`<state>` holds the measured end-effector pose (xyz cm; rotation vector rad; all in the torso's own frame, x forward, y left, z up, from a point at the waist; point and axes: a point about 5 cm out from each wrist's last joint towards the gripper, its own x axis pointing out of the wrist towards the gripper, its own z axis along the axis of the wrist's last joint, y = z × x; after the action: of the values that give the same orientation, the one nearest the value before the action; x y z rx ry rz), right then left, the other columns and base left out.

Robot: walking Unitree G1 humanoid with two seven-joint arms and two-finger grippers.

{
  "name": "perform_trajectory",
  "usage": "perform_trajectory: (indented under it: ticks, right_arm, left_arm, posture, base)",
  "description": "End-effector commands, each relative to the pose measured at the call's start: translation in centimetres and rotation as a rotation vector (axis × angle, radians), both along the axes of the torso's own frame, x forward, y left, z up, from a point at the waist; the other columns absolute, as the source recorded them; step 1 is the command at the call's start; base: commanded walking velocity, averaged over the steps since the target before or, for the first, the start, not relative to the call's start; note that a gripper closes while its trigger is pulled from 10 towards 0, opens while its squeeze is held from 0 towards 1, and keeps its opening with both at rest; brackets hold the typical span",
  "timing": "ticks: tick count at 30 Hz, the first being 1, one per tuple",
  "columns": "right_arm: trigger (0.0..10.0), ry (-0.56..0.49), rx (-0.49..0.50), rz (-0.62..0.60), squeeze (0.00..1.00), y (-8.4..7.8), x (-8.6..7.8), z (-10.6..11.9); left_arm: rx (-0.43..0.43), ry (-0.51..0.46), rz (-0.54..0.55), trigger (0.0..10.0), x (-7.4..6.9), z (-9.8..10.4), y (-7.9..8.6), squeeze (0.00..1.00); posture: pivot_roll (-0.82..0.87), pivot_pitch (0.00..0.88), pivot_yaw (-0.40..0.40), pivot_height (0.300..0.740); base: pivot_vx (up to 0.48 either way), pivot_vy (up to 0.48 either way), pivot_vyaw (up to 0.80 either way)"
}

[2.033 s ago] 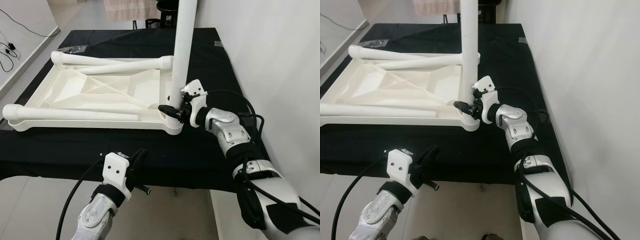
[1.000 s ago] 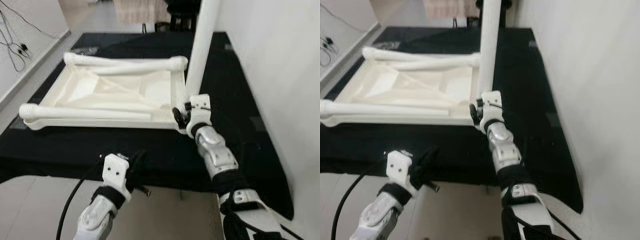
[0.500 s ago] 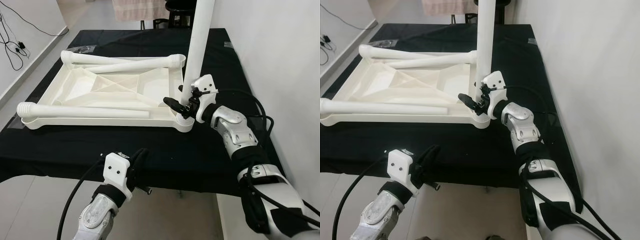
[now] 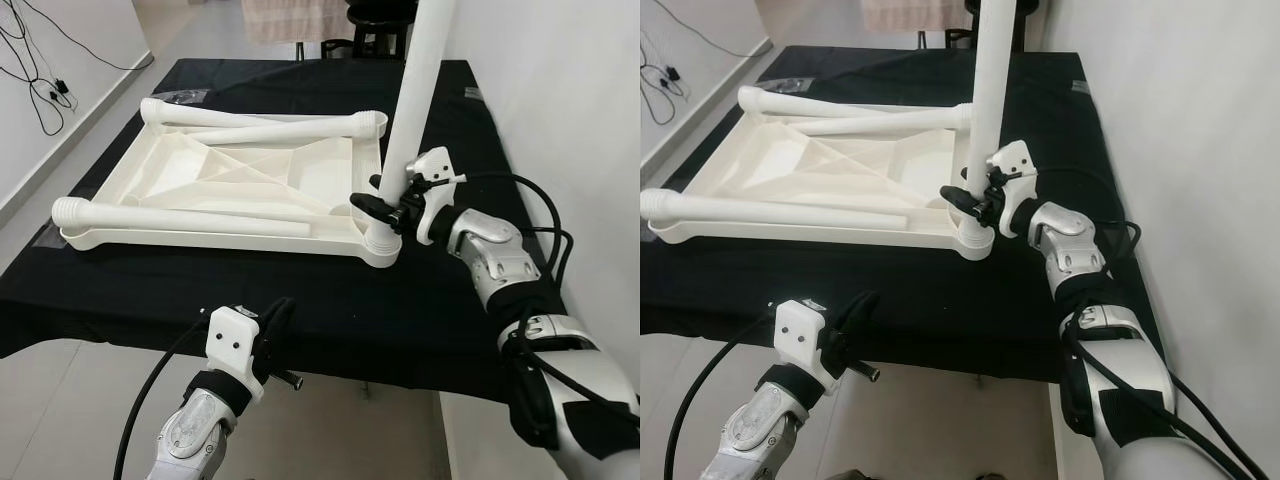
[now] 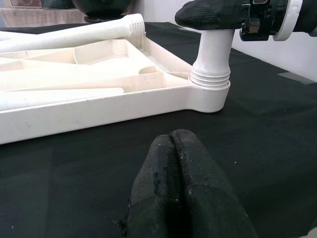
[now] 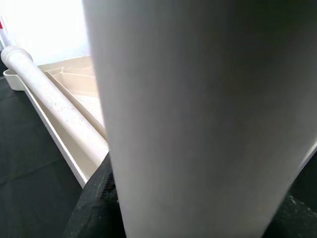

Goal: Building children table

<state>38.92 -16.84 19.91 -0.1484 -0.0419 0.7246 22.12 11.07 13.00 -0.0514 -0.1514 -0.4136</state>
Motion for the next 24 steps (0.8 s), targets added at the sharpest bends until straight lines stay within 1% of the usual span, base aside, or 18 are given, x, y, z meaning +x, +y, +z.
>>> perform_trajectory:
  ticks: [1, 2, 3, 4, 5, 6, 8, 9, 10, 11, 12, 13, 15, 16, 20, 21, 23, 24]
  right_arm:
    - [0.0, 0.085, -0.009, -0.033, 0.0, -0.8, -0.6, -2.4]
    - [0.0, 0.1, -0.004, -0.063, 0.0, -1.3, -0.8, -3.0]
    - [0.0, 0.129, -0.102, -0.258, 0.0, -1.8, -1.0, -4.9]
    - [0.0, 0.129, -0.102, -0.258, 0.0, -1.8, -1.0, -4.9]
    - [0.0, 0.146, -0.172, -0.538, 0.0, -2.5, -1.3, -6.3]
    - [0.0, 0.193, -0.094, -0.649, 0.0, -0.6, -2.9, -7.7]
    - [0.0, 0.193, -0.094, -0.649, 0.0, -0.6, -2.9, -7.7]
    - [0.0, 0.203, -0.049, -0.705, 0.0, 0.9, -4.5, -8.1]
    - [0.0, 0.209, 0.001, -0.677, 0.0, 2.6, -5.5, -8.1]
    - [0.0, 0.209, 0.001, -0.677, 0.0, 2.6, -5.5, -8.1]
    - [0.0, 0.215, 0.027, -0.652, 0.0, 3.5, -5.6, -8.0]
    - [0.0, 0.199, 0.023, -0.643, 0.0, 3.7, -4.9, -7.8]
    - [0.0, 0.19, 0.03, -0.642, 0.0, 3.8, -4.3, -7.4]
    - [10.0, 0.191, 0.04, -0.618, 0.0, 4.0, -3.6, -6.9]
    - [10.0, 0.209, 0.041, -0.59, 0.0, 4.4, -3.4, -6.7]
    - [10.0, 0.195, 0.066, -0.539, 1.0, 4.8, -3.2, -6.1]
    - [10.0, 0.161, 0.084, -0.476, 1.0, 5.5, -3.1, -5.0]
    - [10.0, 0.161, 0.084, -0.476, 1.0, 5.5, -3.1, -5.0]
  left_arm:
    - [0.007, 0.02, 0.003, 10.0, -0.3, -0.4, 0.0, 0.0]
    - [0.006, 0.019, 0.004, 10.0, -0.3, -0.4, 0.0, 0.0]
    - [0.006, 0.019, 0.003, 10.0, -0.3, -0.4, 0.1, 0.0]
    - [0.006, 0.019, 0.003, 10.0, -0.3, -0.4, 0.1, 0.0]
    - [0.005, 0.019, 0.002, 10.0, -0.4, -0.4, 0.1, 0.0]
    - [0.006, 0.019, 0.001, 10.0, -0.4, -0.3, 0.2, 0.0]
    - [0.006, 0.019, 0.001, 10.0, -0.4, -0.3, 0.2, 0.0]
    - [0.006, 0.019, 0.0, 10.0, -0.4, -0.3, 0.2, 0.0]
    - [0.006, 0.02, 0.0, 10.0, -0.3, -0.3, 0.3, 0.0]
    - [0.006, 0.02, 0.0, 10.0, -0.3, -0.3, 0.3, 0.0]
    - [0.005, 0.022, -0.003, 10.0, -0.2, -0.3, 0.3, 0.0]
    - [0.004, 0.023, -0.006, 10.0, -0.2, -0.4, 0.2, 0.0]
    - [0.003, 0.023, -0.007, 10.0, -0.1, -0.4, 0.2, 0.0]
    - [0.003, 0.022, -0.005, 10.0, 0.0, -0.4, 0.2, 0.0]
    - [0.003, 0.021, -0.001, 10.0, 0.0, -0.4, 0.1, 0.0]
    - [0.002, 0.02, 0.001, 10.0, 0.0, -0.4, 0.1, 0.0]
    - [0.001, 0.02, 0.002, 10.0, 0.0, -0.4, 0.1, 0.0]
    - [0.001, 0.02, 0.002, 10.0, 0.0, -0.4, 0.1, 0.0]
  posture:
    - [0.15, 0.126, -0.016, 0.74]
    - [0.15, 0.126, -0.016, 0.74]
    - [0.14, 0.135, -0.019, 0.74]
    - [0.14, 0.135, -0.019, 0.74]
    - [0.13, 0.145, -0.016, 0.74]
    - [0.13, 0.144, -0.014, 0.74]
    - [0.13, 0.144, -0.014, 0.74]
    - [0.13, 0.147, -0.008, 0.74]
    - [0.11, 0.138, 0.004, 0.74]
    - [0.11, 0.138, 0.004, 0.74]
    - [0.12, 0.137, -0.002, 0.74]
    - [0.12, 0.135, -0.01, 0.74]
    - [0.12, 0.131, -0.009, 0.74]
    - [0.12, 0.131, -0.004, 0.74]
    - [0.12, 0.131, -0.004, 0.74]
    - [0.12, 0.127, -0.008, 0.74]
    - [0.11, 0.129, -0.007, 0.74]
    - [0.11, 0.129, -0.007, 0.74]
  base:
    - [0.0, 0.0, 0.0]
    - [0.0, 0.0, 0.0]
    - [0.0, 0.0, 0.0]
    - [0.0, 0.0, 0.0]
    - [0.0, 0.0, 0.0]
    - [0.0, 0.0, 0.0]
    - [0.0, 0.0, 0.0]
    - [0.0, 0.0, 0.0]
    - [0.0, 0.0, 0.0]
    - [0.0, 0.0, 0.0]
    - [0.0, 0.0, 0.0]
    - [0.0, 0.0, 0.0]
    - [0.0, 0.0, 0.0]
    - [0.0, 0.0, 0.0]
    - [0.0, 0.0, 0.0]
    - [0.0, 0.0, 0.0]
    - [0.0, 0.0, 0.0]
    - [0.0, 0.0, 0.0]
